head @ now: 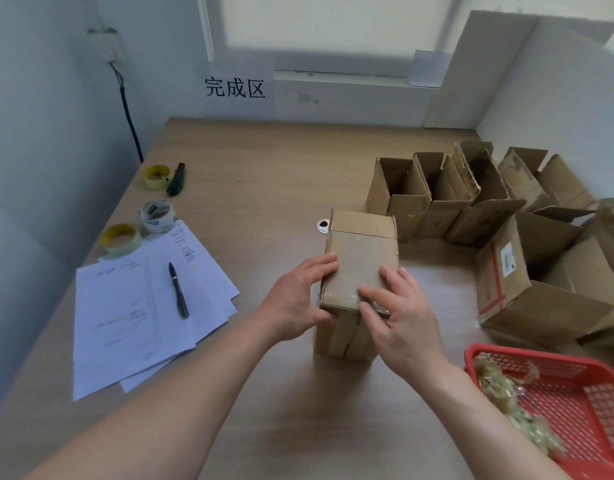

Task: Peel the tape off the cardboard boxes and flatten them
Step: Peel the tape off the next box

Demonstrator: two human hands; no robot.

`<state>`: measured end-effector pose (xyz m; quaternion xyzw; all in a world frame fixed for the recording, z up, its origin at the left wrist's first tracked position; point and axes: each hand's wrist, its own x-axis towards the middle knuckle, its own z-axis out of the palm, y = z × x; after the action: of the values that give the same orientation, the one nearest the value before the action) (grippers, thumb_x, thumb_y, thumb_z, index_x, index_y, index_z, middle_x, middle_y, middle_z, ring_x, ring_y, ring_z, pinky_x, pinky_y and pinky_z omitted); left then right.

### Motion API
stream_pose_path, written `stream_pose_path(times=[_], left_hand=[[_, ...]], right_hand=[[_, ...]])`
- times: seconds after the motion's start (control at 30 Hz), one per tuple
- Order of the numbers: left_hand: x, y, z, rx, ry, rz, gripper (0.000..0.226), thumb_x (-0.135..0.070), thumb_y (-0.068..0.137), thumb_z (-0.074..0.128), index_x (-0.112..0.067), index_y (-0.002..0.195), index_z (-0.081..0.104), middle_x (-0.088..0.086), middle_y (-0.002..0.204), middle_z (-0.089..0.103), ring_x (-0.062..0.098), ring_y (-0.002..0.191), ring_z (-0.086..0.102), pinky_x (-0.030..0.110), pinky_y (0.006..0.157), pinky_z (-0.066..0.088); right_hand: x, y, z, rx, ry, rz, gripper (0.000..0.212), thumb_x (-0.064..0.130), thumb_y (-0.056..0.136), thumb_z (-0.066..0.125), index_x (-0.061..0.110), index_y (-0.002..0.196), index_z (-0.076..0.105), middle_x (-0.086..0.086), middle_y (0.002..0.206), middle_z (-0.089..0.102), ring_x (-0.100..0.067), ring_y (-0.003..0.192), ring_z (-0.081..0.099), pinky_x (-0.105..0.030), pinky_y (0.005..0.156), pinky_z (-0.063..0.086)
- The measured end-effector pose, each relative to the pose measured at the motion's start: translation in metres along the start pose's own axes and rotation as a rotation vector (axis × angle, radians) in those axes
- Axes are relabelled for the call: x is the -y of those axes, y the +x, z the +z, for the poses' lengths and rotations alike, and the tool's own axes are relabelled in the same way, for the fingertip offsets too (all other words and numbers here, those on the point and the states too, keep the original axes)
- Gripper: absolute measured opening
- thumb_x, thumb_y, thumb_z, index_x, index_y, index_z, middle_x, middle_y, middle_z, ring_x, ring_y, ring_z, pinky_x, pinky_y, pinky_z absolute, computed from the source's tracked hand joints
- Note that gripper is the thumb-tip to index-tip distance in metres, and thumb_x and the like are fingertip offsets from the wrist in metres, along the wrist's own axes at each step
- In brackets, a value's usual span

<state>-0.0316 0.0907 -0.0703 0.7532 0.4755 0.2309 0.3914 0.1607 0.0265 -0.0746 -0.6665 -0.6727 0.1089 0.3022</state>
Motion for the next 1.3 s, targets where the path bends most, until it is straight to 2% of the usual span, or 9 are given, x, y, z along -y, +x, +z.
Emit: stream_pose_path(times=[0.17, 0.27, 0.33, 0.4, 0.5, 0.7, 0.93, 1.1, 1.3], left_hand=[[0.006, 0.004, 0.0, 0.034, -0.056, -0.01, 0.092, 0.0, 0.064, 0.087, -0.017, 0.145, 0.049, -0.022, 0.148, 0.038, -0.005, 0.124, 0.043, -0.004, 0.092, 0.029], [0.005, 0.005, 0.003, 0.022, -0.07, 0.002, 0.09, 0.002, 0.063, 0.086, -0.015, 0.144, 0.051, -0.017, 0.151, 0.04, 0.0, 0.134, 0.041, 0.014, 0.109, 0.035], [0.005, 0.005, 0.003, 0.016, -0.08, 0.014, 0.09, 0.003, 0.062, 0.086, -0.013, 0.143, 0.052, -0.011, 0.152, 0.041, 0.003, 0.138, 0.04, 0.028, 0.115, 0.035], [0.005, 0.005, 0.003, 0.009, -0.082, 0.014, 0.09, 0.003, 0.061, 0.087, -0.011, 0.142, 0.052, -0.009, 0.152, 0.042, 0.005, 0.138, 0.041, 0.032, 0.115, 0.035], [0.004, 0.004, 0.004, 0.0, -0.056, 0.001, 0.091, 0.001, 0.059, 0.089, -0.013, 0.142, 0.053, -0.013, 0.15, 0.043, 0.004, 0.135, 0.044, 0.03, 0.116, 0.034], [0.0, 0.004, 0.004, 0.008, -0.001, -0.004, 0.09, -0.002, 0.062, 0.089, -0.015, 0.143, 0.052, -0.021, 0.147, 0.04, 0.002, 0.135, 0.042, 0.027, 0.117, 0.031], [-0.006, 0.002, 0.004, 0.011, 0.038, -0.014, 0.09, -0.003, 0.064, 0.088, -0.016, 0.144, 0.051, -0.019, 0.149, 0.04, 0.002, 0.133, 0.043, 0.023, 0.116, 0.03], [-0.007, 0.001, 0.004, 0.013, 0.054, -0.02, 0.09, -0.003, 0.064, 0.088, -0.016, 0.145, 0.05, -0.022, 0.148, 0.038, 0.0, 0.132, 0.042, 0.021, 0.116, 0.029], [-0.008, 0.001, 0.005, 0.016, 0.073, -0.024, 0.091, -0.004, 0.064, 0.088, -0.018, 0.145, 0.049, -0.023, 0.149, 0.038, 0.0, 0.132, 0.042, 0.021, 0.115, 0.031]], right_hand=[[0.007, 0.007, 0.003, 0.06, -0.027, -0.065, 0.027, 0.018, 0.084, 0.073, 0.021, 0.111, 0.076, -0.017, 0.138, 0.058, -0.041, 0.136, 0.044, -0.057, 0.105, 0.04], [0.015, 0.004, 0.005, 0.055, -0.064, -0.092, 0.027, 0.025, 0.082, 0.065, 0.024, 0.107, 0.075, -0.012, 0.137, 0.06, -0.036, 0.133, 0.05, -0.054, 0.097, 0.04], [0.017, 0.002, 0.005, 0.058, -0.062, -0.11, 0.024, 0.023, 0.082, 0.07, 0.025, 0.105, 0.075, -0.01, 0.136, 0.061, -0.034, 0.131, 0.052, -0.053, 0.096, 0.04], [0.013, 0.0, 0.002, 0.044, -0.028, -0.119, 0.025, 0.018, 0.08, 0.078, 0.021, 0.104, 0.076, -0.011, 0.133, 0.063, -0.032, 0.126, 0.055, -0.053, 0.097, 0.043], [-0.004, -0.005, -0.011, -0.061, 0.033, -0.022, 0.032, 0.014, 0.077, 0.082, 0.011, 0.109, 0.075, -0.011, 0.126, 0.064, -0.027, 0.113, 0.059, -0.041, 0.097, 0.048], [-0.022, -0.009, -0.032, -0.06, 0.104, 0.091, 0.021, 0.011, 0.082, 0.078, 0.011, 0.103, 0.077, 0.005, 0.095, 0.062, -0.006, 0.079, 0.062, -0.032, 0.068, 0.057], [-0.022, -0.003, -0.035, -0.008, -0.03, 0.038, 0.005, 0.016, 0.085, 0.074, 0.018, 0.09, 0.076, 0.008, 0.085, 0.057, -0.005, 0.068, 0.057, -0.023, 0.068, 0.046], [-0.018, -0.005, -0.038, -0.02, -0.057, 0.015, 0.002, 0.016, 0.086, 0.072, 0.017, 0.086, 0.071, 0.007, 0.08, 0.056, -0.009, 0.065, 0.054, -0.024, 0.064, 0.039], [-0.016, -0.007, -0.039, 0.021, -0.133, 0.005, 0.015, 0.019, 0.093, 0.064, 0.012, 0.08, 0.065, -0.001, 0.08, 0.058, -0.022, 0.072, 0.056, -0.038, 0.066, 0.047]])
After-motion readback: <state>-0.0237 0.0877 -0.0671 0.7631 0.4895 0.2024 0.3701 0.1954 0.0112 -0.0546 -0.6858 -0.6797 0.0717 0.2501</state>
